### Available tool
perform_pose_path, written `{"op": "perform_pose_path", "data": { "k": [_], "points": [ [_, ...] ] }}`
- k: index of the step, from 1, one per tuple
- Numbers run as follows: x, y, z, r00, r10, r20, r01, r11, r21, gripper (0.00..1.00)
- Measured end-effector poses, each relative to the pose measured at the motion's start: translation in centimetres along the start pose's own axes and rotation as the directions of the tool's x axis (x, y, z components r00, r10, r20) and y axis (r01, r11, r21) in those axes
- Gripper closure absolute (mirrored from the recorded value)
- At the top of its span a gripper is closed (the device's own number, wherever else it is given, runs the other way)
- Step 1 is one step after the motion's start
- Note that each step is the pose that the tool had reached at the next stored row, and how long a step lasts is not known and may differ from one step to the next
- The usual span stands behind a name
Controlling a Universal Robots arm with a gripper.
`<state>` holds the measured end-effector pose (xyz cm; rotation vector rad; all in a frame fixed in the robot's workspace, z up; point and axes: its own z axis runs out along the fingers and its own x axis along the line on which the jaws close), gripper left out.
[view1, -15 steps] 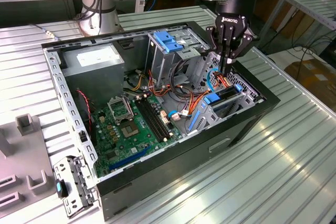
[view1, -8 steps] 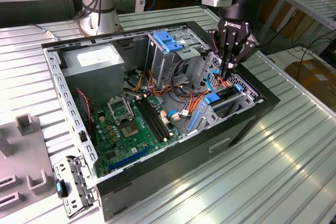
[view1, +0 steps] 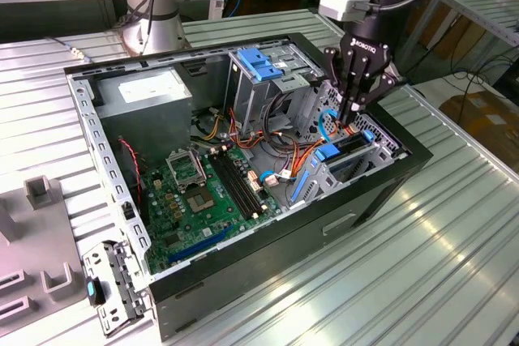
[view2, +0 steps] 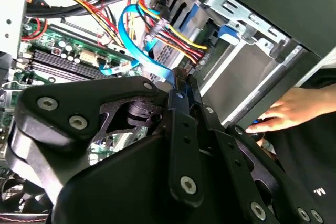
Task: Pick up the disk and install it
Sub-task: 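Insert the second disk wire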
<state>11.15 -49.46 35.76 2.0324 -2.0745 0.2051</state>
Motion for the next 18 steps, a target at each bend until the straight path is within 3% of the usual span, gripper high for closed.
{"op": "perform_pose_path", "data": {
  "k": [4,7,9,12,16,17,18],
  "points": [
    [0.34,0.44,0.17,1.0000,0.003,0.0037,-0.003,0.9999,0.0139,0.84],
    [0.47,1.01,0.36,1.0000,0.006,0.0069,-0.006,0.9995,0.0296,0.84],
    [0.52,1.16,0.47,1.0000,0.006,0.0072,-0.006,0.9994,0.0342,0.84],
    [1.08,1.22,0.73,0.9998,0.007,0.0170,-0.008,0.9989,0.0465,0.84],
    [1.96,1.24,1.08,0.9993,0.007,0.0378,-0.010,0.9983,0.0569,0.84],
    [2.16,1.27,1.18,0.9989,0.005,0.0469,-0.008,0.9981,0.0618,0.84],
    [2.21,1.28,1.22,0.9987,0.003,0.0513,-0.007,0.9979,0.0641,0.84]
  ]
}}
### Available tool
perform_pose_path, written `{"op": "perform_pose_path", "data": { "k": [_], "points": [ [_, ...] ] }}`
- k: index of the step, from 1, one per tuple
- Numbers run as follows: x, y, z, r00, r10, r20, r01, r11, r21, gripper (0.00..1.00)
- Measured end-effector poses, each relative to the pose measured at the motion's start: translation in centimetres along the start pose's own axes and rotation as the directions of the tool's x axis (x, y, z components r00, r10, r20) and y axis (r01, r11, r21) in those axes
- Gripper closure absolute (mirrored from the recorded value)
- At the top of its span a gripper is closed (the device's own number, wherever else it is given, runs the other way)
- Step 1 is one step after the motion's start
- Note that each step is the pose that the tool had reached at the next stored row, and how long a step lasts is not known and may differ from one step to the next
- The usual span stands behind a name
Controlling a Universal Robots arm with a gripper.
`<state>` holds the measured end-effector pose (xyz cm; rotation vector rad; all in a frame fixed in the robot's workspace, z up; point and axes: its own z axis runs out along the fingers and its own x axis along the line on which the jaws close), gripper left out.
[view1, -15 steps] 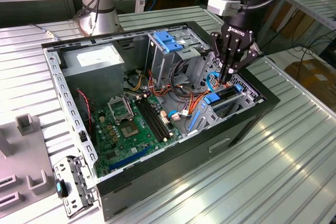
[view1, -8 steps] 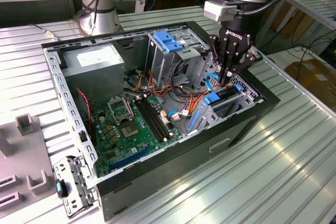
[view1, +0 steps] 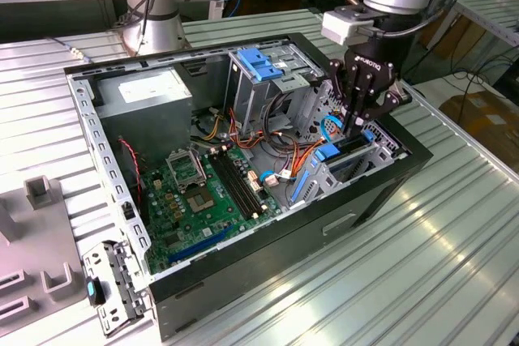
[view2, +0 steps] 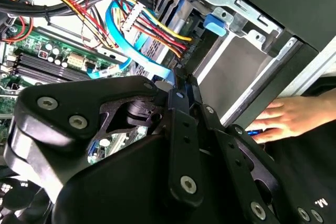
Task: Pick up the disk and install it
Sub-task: 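Insert the second disk wire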
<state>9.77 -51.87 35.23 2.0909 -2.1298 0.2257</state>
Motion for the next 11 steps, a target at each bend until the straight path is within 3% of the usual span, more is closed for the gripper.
{"op": "perform_pose_path", "data": {
  "k": [1,2,3,4,7,10,11],
  "points": [
    [0.05,0.01,0.03,1.0000,-0.002,0.0054,0.002,1.0000,0.0021,0.84],
    [0.14,0.03,0.09,0.9998,-0.008,0.0196,0.008,0.9999,0.0063,0.84],
    [0.20,0.05,0.13,0.9996,-0.013,0.0265,0.013,0.9999,0.0084,0.84],
    [0.33,0.07,0.22,0.9986,-0.025,0.0461,0.024,0.9996,0.0122,0.84],
    [0.72,0.07,0.34,0.9968,-0.028,0.0749,0.027,0.9995,0.0139,0.84],
    [1.13,0.07,0.52,0.9954,-0.029,0.0911,0.028,0.9995,0.0157,0.84],
    [1.31,0.08,0.59,0.9938,-0.029,0.1071,0.027,0.9995,0.0176,0.84]
  ]
}}
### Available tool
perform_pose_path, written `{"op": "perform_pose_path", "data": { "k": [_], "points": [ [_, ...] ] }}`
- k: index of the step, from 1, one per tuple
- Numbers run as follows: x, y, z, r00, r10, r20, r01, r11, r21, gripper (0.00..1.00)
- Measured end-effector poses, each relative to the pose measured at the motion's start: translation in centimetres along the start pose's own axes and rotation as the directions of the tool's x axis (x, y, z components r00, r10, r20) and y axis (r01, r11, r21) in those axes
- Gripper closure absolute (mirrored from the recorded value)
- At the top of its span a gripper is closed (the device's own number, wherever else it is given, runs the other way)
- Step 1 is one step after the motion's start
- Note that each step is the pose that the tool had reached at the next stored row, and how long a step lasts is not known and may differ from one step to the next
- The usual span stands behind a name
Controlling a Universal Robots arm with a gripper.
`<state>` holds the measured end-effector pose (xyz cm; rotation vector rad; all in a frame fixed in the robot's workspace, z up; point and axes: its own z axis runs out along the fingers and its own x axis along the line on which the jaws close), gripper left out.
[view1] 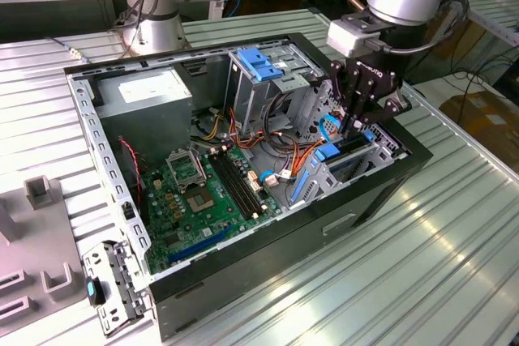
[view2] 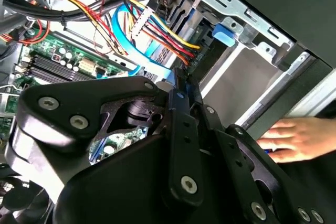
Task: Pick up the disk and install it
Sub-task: 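Insert the second disk wire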
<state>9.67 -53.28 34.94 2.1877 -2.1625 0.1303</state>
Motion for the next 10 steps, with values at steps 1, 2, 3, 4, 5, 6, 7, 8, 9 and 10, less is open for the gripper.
{"op": "perform_pose_path", "data": {
  "k": [1,2,3,4,5,6,7,8,9,10],
  "points": [
    [0.14,0.00,0.01,0.9998,0.000,0.0216,0.000,1.0000,0.0014,0.84],
    [0.23,0.00,0.03,0.9994,0.001,0.0334,-0.001,1.0000,0.0017,0.84],
    [0.35,0.01,0.04,0.9991,0.001,0.0427,-0.001,1.0000,0.0020,0.84],
    [0.54,0.01,0.06,0.9990,0.001,0.0456,-0.001,1.0000,0.0020,0.84],
    [0.76,0.02,0.10,0.9989,0.001,0.0459,-0.001,1.0000,0.0019,0.84],
    [0.84,0.02,0.11,0.9989,0.000,0.0458,0.000,1.0000,0.0021,0.84],
    [0.91,0.04,0.11,0.9990,-0.001,0.0457,0.001,1.0000,0.0022,0.84],
    [0.96,0.05,0.12,0.9989,-0.004,0.0457,0.004,1.0000,0.0026,0.84],
    [0.97,0.06,0.12,0.9989,-0.005,0.0459,0.005,1.0000,0.0028,0.84],
    [0.97,0.08,0.13,0.9989,-0.007,0.0460,0.007,1.0000,0.0035,0.84]
  ]
}}
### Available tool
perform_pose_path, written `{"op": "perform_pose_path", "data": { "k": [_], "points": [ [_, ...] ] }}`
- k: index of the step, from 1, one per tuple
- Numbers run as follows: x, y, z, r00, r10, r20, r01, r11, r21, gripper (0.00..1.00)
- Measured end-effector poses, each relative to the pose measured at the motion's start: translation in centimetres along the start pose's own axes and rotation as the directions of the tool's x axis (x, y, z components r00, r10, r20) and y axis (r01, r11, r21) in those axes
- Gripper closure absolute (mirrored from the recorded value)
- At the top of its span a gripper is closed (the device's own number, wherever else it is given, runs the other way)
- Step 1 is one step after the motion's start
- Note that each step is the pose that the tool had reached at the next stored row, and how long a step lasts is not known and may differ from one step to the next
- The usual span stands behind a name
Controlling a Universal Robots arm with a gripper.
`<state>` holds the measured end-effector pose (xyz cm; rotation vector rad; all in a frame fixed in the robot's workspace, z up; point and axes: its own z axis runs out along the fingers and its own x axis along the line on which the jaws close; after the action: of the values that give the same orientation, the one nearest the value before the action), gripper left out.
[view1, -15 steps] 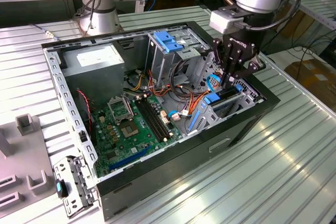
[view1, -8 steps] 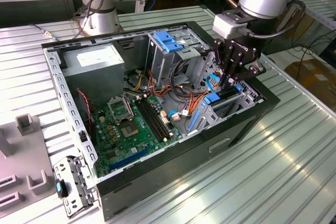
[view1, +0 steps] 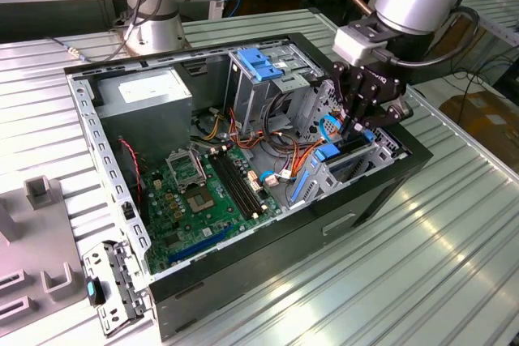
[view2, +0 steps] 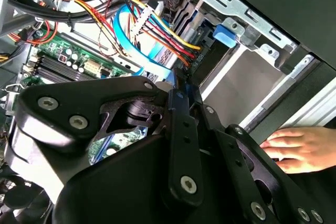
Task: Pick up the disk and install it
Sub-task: 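Insert the second disk wire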
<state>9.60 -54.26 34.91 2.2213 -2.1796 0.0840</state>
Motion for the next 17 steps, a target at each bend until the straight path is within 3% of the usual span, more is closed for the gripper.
{"op": "perform_pose_path", "data": {
  "k": [11,17],
  "points": [
    [0.14,0.09,0.39,0.9997,-0.023,0.0013,0.023,0.9997,0.0074,0.84],
    [0.34,0.10,0.81,0.9997,-0.023,0.0043,0.023,0.9997,0.0079,0.84]
  ]
}}
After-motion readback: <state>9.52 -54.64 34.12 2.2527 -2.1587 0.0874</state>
